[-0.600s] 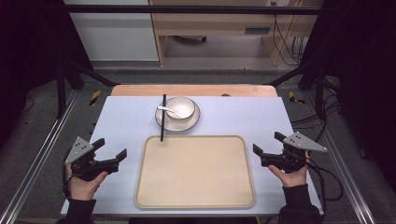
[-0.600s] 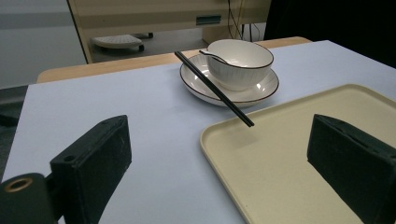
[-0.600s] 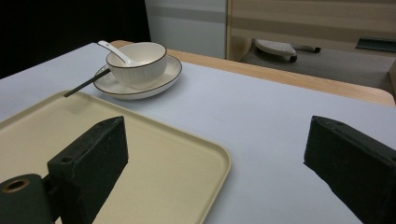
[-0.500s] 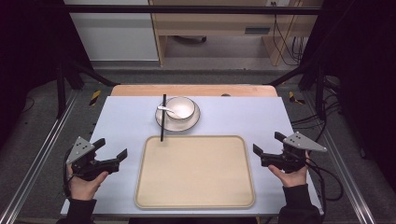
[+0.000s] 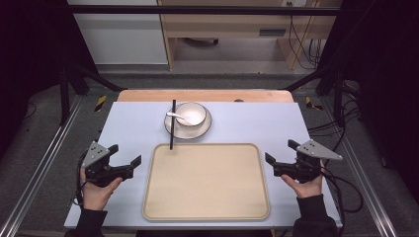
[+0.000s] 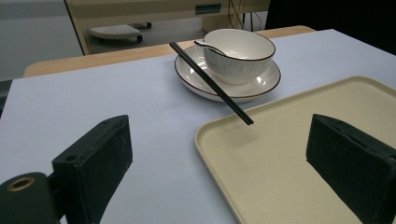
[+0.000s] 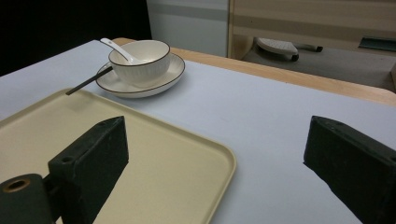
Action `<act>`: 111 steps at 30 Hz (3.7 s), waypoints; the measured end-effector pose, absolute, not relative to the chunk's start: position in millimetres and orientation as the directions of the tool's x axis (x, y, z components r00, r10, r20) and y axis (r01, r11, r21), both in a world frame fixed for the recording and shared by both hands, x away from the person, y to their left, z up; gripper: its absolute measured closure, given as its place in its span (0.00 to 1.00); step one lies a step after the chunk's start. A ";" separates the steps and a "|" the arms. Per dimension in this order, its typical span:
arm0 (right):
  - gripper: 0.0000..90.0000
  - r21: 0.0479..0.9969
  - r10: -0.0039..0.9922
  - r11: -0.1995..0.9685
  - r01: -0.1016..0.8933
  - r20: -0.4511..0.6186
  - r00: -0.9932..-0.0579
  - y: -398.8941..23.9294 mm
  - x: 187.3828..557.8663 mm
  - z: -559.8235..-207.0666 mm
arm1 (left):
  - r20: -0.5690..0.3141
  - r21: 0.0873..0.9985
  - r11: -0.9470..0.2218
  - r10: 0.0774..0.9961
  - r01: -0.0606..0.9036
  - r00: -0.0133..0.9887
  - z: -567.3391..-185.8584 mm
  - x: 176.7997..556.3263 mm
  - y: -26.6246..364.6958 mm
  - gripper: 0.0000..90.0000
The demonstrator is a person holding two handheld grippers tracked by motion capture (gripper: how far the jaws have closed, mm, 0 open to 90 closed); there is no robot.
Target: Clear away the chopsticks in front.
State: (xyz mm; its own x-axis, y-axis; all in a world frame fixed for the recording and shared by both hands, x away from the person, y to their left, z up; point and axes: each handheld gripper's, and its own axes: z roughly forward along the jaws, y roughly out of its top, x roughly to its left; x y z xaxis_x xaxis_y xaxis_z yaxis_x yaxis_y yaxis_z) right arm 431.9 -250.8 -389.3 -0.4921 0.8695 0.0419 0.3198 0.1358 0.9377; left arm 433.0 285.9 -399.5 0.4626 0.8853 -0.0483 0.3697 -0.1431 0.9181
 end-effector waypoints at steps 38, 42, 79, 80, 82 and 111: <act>0.08 0.937 0.862 0.166 0.308 0.014 -0.507 -235.9 437.2 -382.0 | 0.022 0.873 -0.261 0.866 0.413 0.499 -394.3 533.1 221.6 0.12; 0.08 0.937 0.863 0.165 0.309 0.015 -0.505 -236.3 437.8 -382.1 | 0.014 0.869 -0.257 0.867 0.423 0.498 -399.7 540.3 215.0 0.13; 0.08 0.930 0.857 0.179 0.321 0.013 -0.516 -233.8 440.8 -386.4 | 0.090 0.763 -0.355 0.886 0.541 0.454 -440.5 610.9 190.4 0.52; 0.08 0.930 0.857 0.178 0.321 0.014 -0.515 -234.0 440.7 -386.2 | 0.099 0.759 -0.361 0.886 0.541 0.453 -441.1 611.9 189.1 0.53; 0.08 0.931 0.857 0.176 0.319 0.014 -0.515 -234.1 440.3 -385.8 | 0.092 0.758 -0.357 0.887 0.545 0.453 -441.9 613.5 187.3 0.56; 0.08 0.930 0.858 0.179 0.322 0.013 -0.513 -235.5 440.4 -386.4 | 0.040 0.751 -0.329 0.888 0.573 0.458 -446.6 617.5 191.2 0.81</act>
